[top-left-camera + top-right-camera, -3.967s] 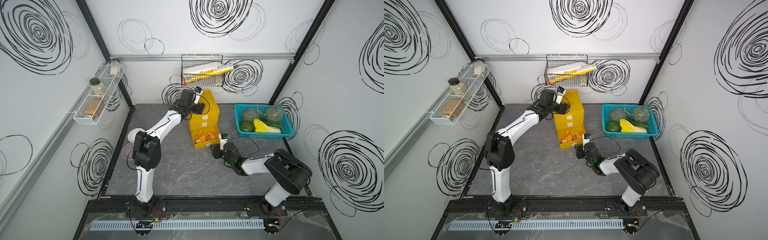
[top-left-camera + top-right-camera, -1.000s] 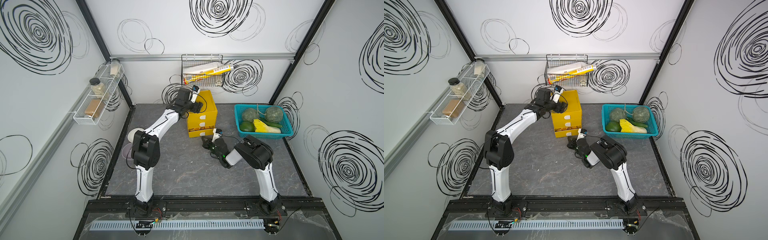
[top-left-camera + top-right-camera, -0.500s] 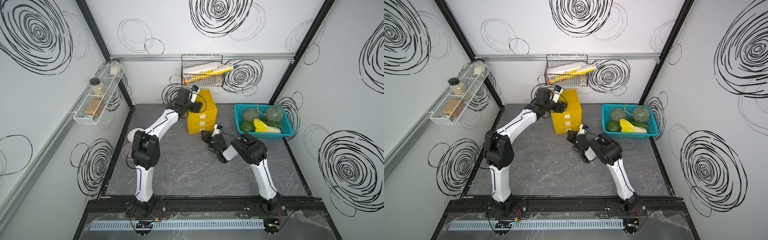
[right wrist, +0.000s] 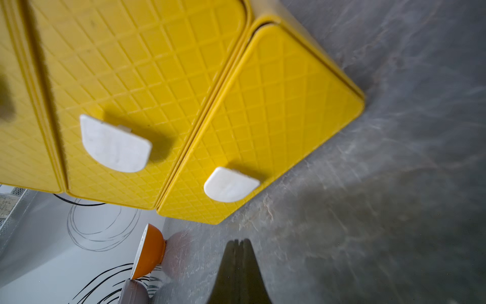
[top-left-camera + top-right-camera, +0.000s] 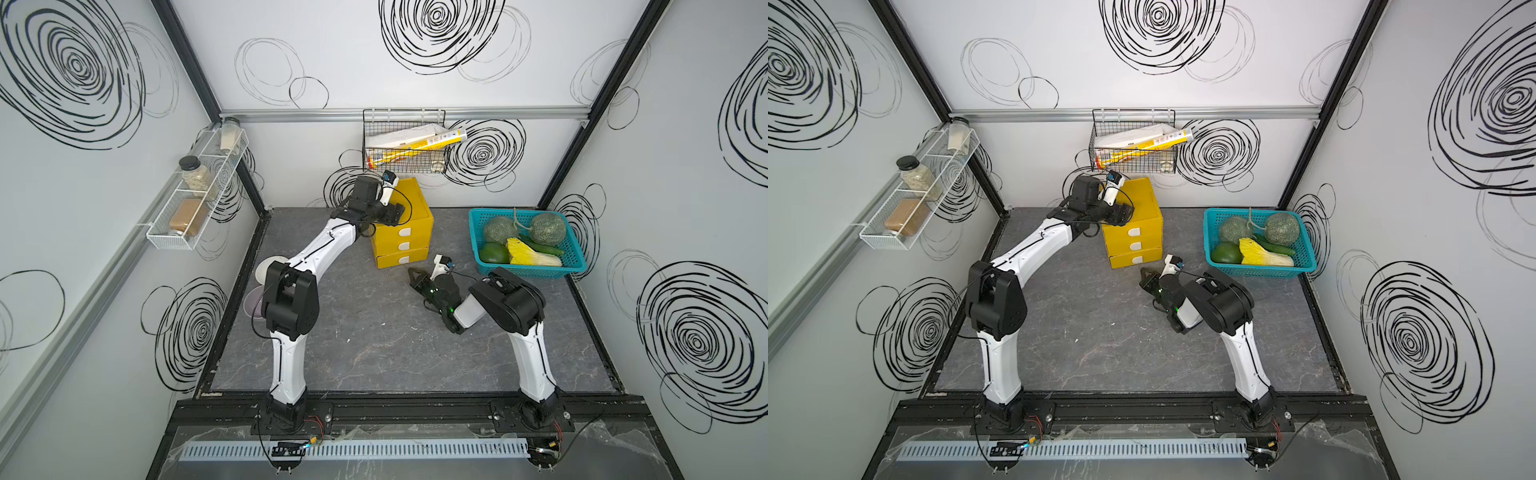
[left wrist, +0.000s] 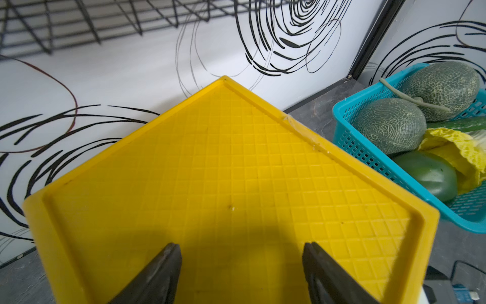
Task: Place the cookies into the drawer by color
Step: Close the drawer in the storage box, then reset both arms
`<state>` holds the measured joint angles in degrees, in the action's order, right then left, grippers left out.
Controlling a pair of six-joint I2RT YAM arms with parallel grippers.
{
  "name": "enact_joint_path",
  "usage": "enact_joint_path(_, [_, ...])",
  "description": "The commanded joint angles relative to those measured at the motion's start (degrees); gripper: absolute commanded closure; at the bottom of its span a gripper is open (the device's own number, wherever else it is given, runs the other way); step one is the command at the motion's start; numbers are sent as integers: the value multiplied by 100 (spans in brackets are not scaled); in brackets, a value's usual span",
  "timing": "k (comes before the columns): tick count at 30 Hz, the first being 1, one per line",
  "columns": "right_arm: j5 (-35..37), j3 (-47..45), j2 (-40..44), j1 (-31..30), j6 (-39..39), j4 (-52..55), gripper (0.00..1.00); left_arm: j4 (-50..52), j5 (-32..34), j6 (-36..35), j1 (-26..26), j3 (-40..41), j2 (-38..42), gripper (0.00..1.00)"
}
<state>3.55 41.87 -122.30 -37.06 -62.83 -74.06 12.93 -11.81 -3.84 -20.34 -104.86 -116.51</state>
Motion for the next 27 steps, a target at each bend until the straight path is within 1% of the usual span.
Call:
enact_joint_path(1, [73, -462, 687, -77, 283, -129, 95, 886, -82, 276, 30, 336, 249, 19])
enact_joint_path(4, [101, -882, 1334, -108, 663, 230, 94, 759, -84, 355, 21, 560, 581, 5])
enact_joint_path(5, [112, -985, 1583, -109, 865, 441, 93, 710, -76, 370, 21, 654, 723, 4])
enact_joint_path(9, [365, -1362, 2543, -111, 1591, 1247, 90, 563, 2, 412, 21, 1034, 1257, 2])
enact_joint_path(12, [641, -1461, 3266, -109, 2026, 2053, 88, 502, 135, 403, 29, 1356, 1671, 1])
enact_joint_path(14, [817, -1423, 3723, -109, 2405, 2684, 86, 293, 201, 379, 55, 1729, 2065, 1])
enact_joint_path(18, [1162, -1357, 4402, -104, 3093, 3513, 80, -255, 257, 253, 91, 2564, 2715, 1])
enact_joint_path(22, [1475, -1352, 5099, -100, 3822, 4175, 68, -658, 416, 83, 108, 3320, 3173, 1])
enact_joint_path(25, [1768, -1472, 5712, -83, 4383, 4557, 50, -1344, 330, 63, 259, 4191, 3741, 1])
enact_joint_path(27, [1980, -1552, 6115, -35, 4727, 4805, 40, -1804, 235, 3, 391, 4821, 4130, 1])
